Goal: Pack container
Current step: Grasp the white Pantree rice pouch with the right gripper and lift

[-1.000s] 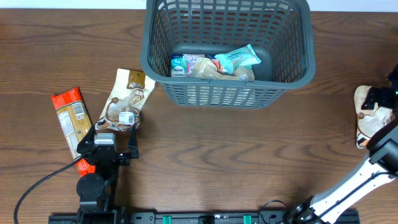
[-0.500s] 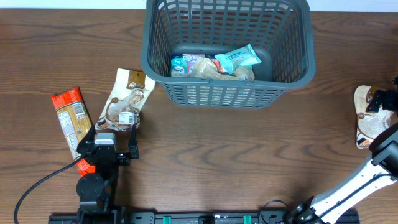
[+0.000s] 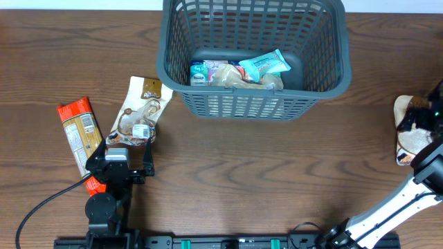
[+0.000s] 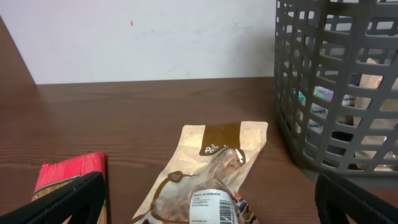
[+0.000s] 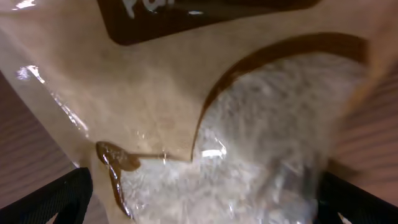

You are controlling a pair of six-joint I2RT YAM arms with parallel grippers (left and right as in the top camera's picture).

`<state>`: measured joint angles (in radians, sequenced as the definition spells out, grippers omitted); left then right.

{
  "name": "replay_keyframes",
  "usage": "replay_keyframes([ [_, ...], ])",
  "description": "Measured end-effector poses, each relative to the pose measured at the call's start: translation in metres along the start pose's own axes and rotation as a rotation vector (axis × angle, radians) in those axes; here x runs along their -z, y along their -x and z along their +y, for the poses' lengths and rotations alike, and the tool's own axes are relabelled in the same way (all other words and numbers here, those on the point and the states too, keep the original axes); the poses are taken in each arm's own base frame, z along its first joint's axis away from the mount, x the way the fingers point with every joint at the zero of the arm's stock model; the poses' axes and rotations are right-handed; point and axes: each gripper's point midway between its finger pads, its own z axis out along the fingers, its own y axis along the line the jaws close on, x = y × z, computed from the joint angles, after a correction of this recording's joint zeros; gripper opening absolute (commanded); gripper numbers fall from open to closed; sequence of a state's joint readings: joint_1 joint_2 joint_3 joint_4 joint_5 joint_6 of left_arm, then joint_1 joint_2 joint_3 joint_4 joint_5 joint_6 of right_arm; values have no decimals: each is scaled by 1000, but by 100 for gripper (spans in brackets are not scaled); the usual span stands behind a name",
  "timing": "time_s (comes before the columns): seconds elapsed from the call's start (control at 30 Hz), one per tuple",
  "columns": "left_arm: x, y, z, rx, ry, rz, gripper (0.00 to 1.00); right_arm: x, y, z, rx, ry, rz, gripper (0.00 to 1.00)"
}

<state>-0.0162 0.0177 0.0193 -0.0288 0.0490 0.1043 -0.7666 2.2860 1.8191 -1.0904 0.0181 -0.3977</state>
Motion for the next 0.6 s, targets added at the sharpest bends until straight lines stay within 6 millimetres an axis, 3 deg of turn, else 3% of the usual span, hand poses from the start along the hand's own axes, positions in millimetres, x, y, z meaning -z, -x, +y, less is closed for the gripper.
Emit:
replay_keyframes([
  [0.23, 0, 0, 0, 0, 0, 0, 99, -13, -6, 6, 0, 19, 7, 95],
  [0.33, 0, 0, 0, 0, 0, 0, 99, -14, -7, 7, 2, 20, -4, 78],
  [0.47, 0, 0, 0, 0, 0, 0, 99, -14, -9, 9, -6, 30, -5, 44],
  [0.6, 0, 0, 0, 0, 0, 0, 99, -13, -9, 13, -13, 54, -10, 44],
])
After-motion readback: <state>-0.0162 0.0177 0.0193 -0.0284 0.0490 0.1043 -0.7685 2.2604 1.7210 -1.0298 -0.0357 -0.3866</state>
